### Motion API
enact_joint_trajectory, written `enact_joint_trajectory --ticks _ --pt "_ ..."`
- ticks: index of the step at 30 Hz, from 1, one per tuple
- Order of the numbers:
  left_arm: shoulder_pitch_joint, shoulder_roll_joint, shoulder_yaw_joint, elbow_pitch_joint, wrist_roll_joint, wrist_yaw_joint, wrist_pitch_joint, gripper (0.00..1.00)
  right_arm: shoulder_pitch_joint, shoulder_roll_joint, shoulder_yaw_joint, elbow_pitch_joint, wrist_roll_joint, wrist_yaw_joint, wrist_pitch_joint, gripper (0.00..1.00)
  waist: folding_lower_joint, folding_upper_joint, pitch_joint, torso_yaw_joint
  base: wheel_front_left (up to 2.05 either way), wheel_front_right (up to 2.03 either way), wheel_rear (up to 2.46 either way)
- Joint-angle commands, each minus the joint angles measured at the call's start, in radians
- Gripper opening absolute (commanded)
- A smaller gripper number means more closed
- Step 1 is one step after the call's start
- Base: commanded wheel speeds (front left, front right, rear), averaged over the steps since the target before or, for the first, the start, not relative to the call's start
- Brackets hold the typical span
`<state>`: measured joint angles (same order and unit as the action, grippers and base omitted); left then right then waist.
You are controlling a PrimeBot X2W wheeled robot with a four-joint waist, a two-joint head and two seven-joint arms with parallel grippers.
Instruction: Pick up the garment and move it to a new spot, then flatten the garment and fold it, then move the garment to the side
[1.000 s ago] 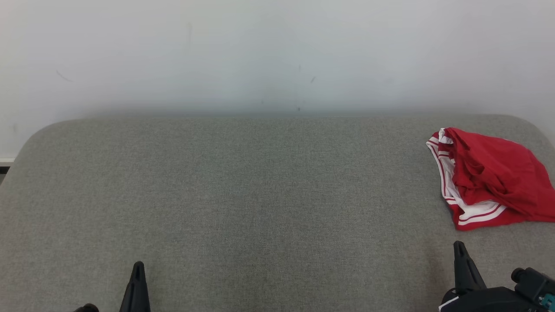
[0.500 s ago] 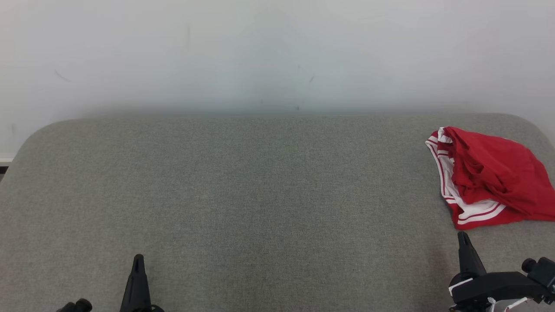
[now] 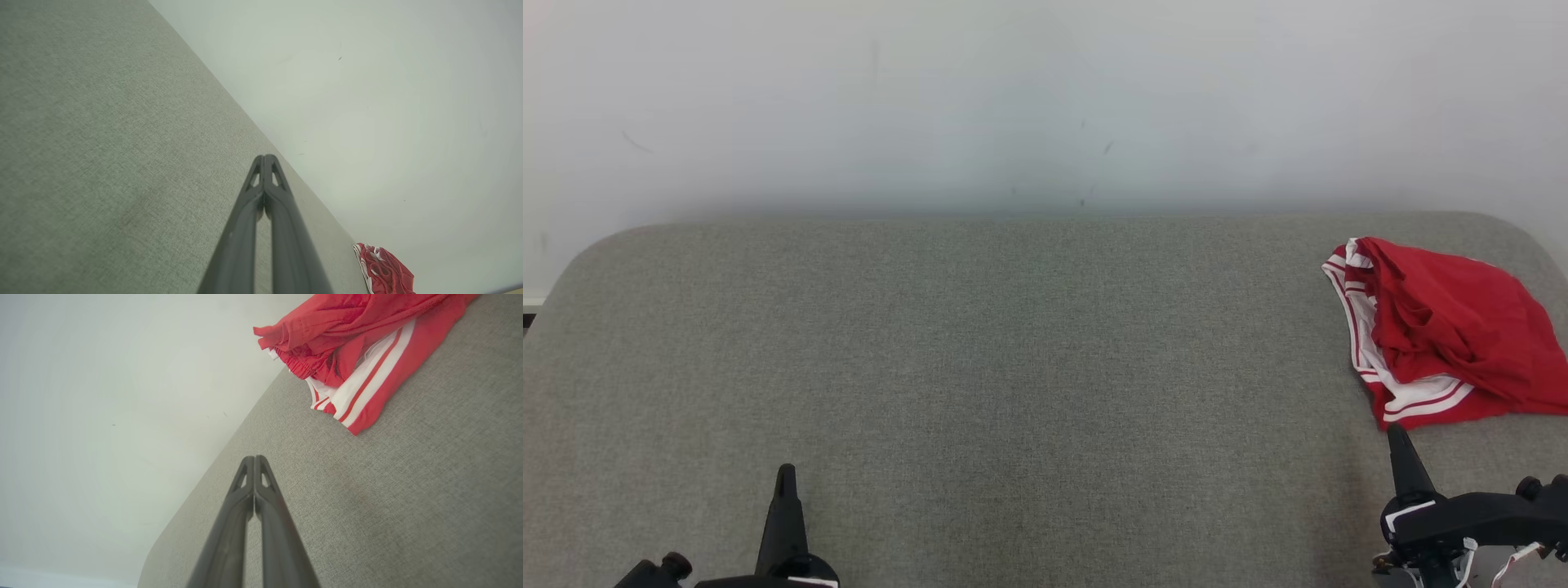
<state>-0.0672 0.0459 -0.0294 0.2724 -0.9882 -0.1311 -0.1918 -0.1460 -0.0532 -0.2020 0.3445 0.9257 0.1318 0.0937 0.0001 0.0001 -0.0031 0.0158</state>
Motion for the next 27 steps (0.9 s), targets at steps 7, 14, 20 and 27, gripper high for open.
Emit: enact_joint_trajectory --ticks 7,14,20,27 --pt "-0.036 0.005 -0.009 0.000 -0.103 0.000 0.008 0.00 -0.042 -0.010 -0.021 0.012 0.097 -0.001 0.039 0.00 -0.0001 -0.0001 0.001 -0.002 0.00 0.00 0.00" --pt "-0.049 0.005 -0.015 0.004 -0.170 0.000 0.014 0.00 -0.059 -0.012 -0.032 0.025 0.161 -0.001 0.066 0.00 -0.0001 -0.0001 0.002 -0.003 0.00 0.00 0.00" --pt "-0.056 0.005 -0.020 0.009 -0.233 0.000 0.018 0.00 -0.076 -0.014 -0.042 0.037 0.221 -0.001 0.090 0.00 -0.0001 -0.0001 0.003 -0.004 0.00 0.00 0.00" --pt "-0.071 0.005 -0.026 0.014 -0.301 0.000 0.025 0.00 -0.095 -0.015 -0.055 0.049 0.287 -0.001 0.117 0.00 -0.0001 -0.0001 0.004 -0.006 0.00 0.00 0.00"
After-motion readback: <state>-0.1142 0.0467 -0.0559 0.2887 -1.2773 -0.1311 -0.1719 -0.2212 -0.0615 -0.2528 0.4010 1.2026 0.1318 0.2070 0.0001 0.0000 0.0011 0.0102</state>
